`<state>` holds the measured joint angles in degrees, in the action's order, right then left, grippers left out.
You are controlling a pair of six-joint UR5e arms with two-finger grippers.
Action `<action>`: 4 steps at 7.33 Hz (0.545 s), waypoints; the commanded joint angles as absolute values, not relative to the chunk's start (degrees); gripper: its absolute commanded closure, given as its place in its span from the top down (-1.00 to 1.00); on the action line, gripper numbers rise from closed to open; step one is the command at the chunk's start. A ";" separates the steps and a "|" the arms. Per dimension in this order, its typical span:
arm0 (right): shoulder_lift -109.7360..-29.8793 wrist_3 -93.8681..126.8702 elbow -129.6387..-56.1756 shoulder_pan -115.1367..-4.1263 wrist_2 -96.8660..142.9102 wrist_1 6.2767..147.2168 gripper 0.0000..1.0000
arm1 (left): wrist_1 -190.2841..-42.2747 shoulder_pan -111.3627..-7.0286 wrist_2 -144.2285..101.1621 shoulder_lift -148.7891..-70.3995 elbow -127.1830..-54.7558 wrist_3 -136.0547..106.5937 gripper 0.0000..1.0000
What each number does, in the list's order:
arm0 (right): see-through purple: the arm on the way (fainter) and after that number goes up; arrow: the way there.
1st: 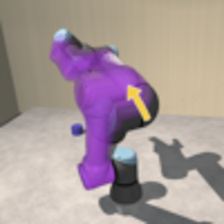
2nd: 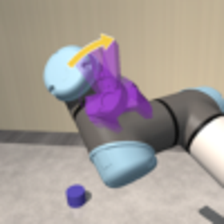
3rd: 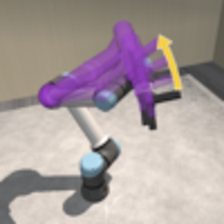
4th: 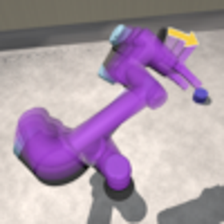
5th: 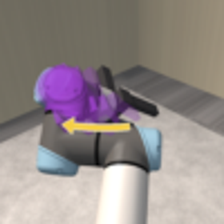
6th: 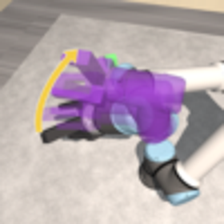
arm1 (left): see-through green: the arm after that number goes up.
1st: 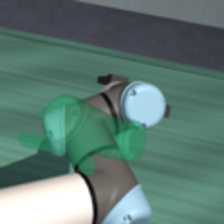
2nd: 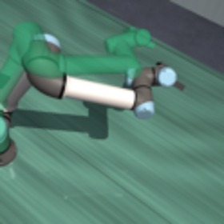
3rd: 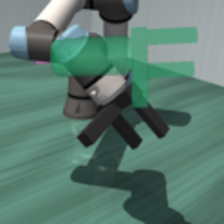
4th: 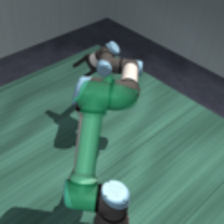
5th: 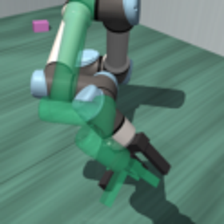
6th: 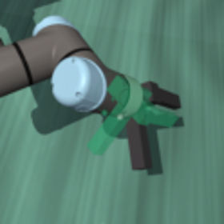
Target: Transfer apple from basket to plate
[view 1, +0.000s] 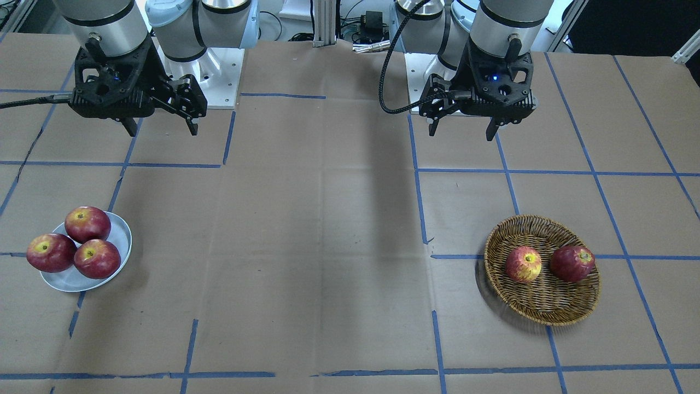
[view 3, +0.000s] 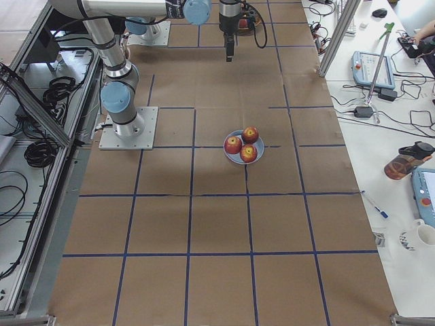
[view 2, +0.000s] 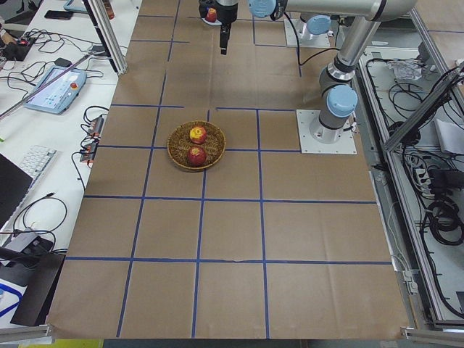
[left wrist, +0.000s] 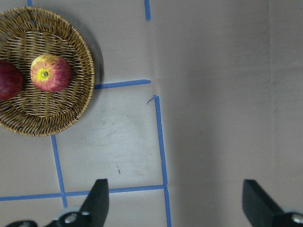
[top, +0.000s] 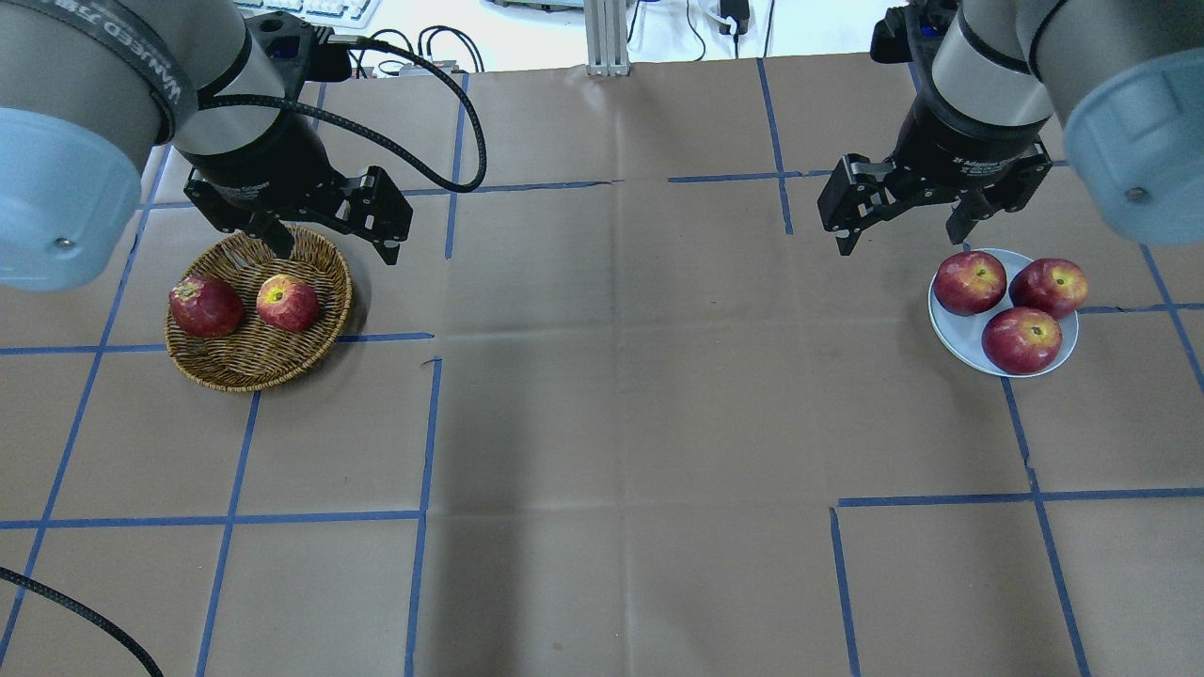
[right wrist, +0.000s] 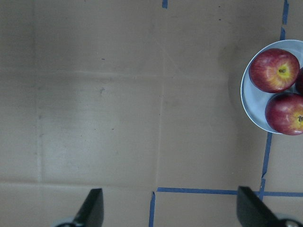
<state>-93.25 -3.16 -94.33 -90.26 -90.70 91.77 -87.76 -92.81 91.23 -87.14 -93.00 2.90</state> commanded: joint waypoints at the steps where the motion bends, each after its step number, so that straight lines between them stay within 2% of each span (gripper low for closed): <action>1: -94.21 -3.16 -94.57 -90.44 -90.70 91.76 1.00 | -87.89 -92.81 91.23 -86.93 -93.25 2.90 0.99; 4: -94.48 -3.16 -94.75 -90.44 -90.70 91.67 1.00 | -87.63 -92.81 91.23 -86.92 -93.43 2.99 0.99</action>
